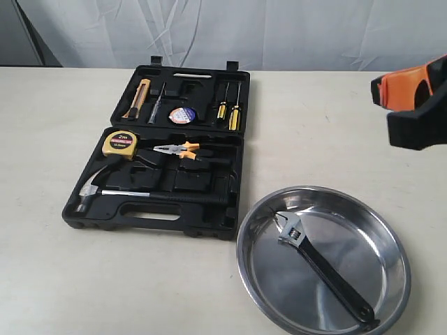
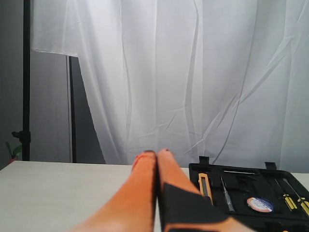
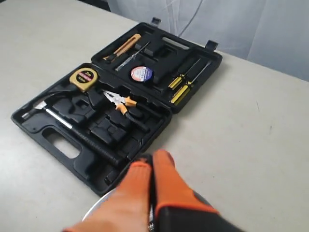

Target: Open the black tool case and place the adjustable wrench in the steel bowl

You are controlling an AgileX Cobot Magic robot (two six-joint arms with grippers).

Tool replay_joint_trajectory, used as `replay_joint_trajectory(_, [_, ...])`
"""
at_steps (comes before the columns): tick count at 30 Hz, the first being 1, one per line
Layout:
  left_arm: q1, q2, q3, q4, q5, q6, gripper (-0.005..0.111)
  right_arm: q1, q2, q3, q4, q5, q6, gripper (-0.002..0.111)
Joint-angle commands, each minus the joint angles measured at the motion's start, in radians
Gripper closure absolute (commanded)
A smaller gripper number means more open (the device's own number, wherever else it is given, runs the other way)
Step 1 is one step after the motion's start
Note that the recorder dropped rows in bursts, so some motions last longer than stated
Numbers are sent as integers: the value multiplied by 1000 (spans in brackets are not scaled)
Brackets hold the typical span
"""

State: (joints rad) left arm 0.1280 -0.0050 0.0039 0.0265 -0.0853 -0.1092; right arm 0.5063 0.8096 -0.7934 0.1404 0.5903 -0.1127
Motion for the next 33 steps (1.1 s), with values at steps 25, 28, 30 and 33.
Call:
replay_joint_trajectory(25, [-2, 5, -4, 2, -5, -2, 106, -704, -602, 539, 88, -185, 13, 109])
replay_joint_trajectory(28, [-2, 5, -4, 2, -5, -2, 106, -704, -647, 585, 61, -181, 13, 109])
replay_joint_trajectory(30, [-2, 5, -4, 2, -5, -2, 106, -704, -679, 615, 17, -180, 15, 109])
replay_joint_trajectory(33, [-2, 5, -4, 2, -5, -2, 106, -704, -712, 657, -23, -178, 20, 109])
